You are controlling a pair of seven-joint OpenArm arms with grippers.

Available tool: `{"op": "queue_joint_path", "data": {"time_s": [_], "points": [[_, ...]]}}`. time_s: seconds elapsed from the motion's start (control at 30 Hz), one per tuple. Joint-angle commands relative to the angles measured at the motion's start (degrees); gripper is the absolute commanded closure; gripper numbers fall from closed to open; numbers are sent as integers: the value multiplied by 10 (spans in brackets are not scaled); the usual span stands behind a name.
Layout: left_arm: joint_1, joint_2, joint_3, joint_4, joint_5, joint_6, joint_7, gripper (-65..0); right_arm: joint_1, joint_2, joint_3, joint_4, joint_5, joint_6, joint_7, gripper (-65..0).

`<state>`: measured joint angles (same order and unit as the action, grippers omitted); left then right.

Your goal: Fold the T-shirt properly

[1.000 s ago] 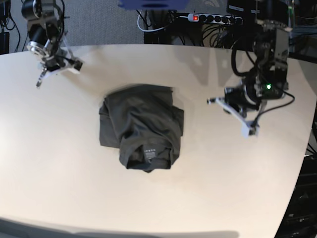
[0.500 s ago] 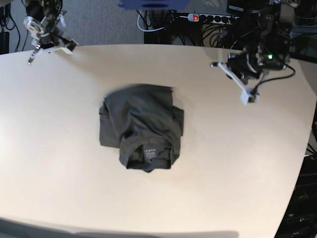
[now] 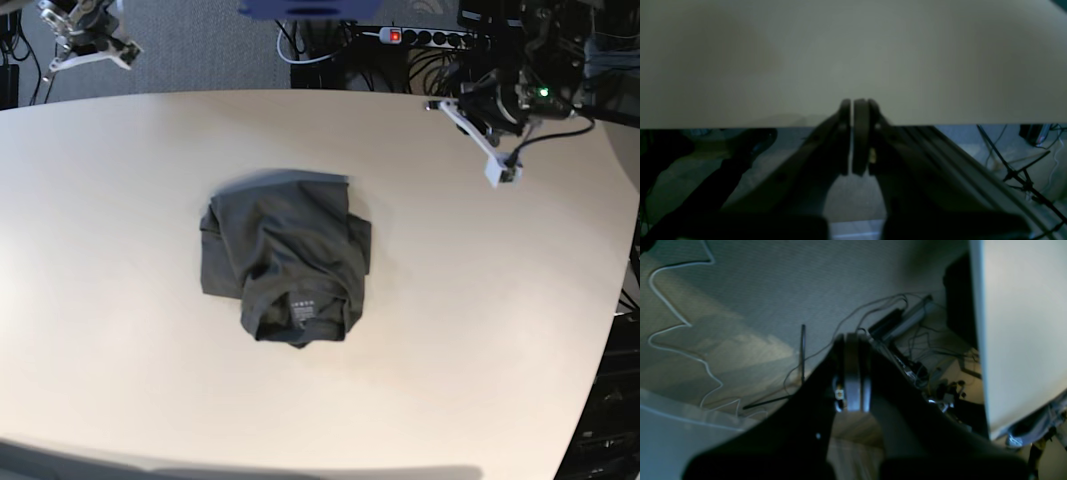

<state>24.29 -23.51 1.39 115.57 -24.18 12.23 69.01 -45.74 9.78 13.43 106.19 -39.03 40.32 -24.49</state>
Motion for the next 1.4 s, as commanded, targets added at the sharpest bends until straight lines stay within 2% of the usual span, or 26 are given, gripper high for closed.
{"op": "queue_joint_path", "data": {"time_s": [0.0,0.43,0.6,0.8,0.93,1.17,1.37], "points": [[11,-4,-1,11,1,-1,-1,-22,-13,5,4,6,-4,-3,1,-6],[79,-12,0,10,1,-1,0,-22,-72,4,4,6,-3,-3,2,-6],[99,-14,0,6,5,-1,28,-22,-76,4,3,-23,-1,-3,5,-6],[117,-26,0,-13,7,-1,22,-22,-56,3,4,-119,-1,-3,60,-6],[113,-25,3,-73,7,-1,19,-22,-21,-1,6,-207,-1,-3,99,-6],[85,-34,76,-209,8,1,-88,-22,47,-10,7,-370,-1,-3,179,-6],[44,-20,141,-374,7,1,-228,-22,120,-10,8,-527,0,-3,244,-6]]}}
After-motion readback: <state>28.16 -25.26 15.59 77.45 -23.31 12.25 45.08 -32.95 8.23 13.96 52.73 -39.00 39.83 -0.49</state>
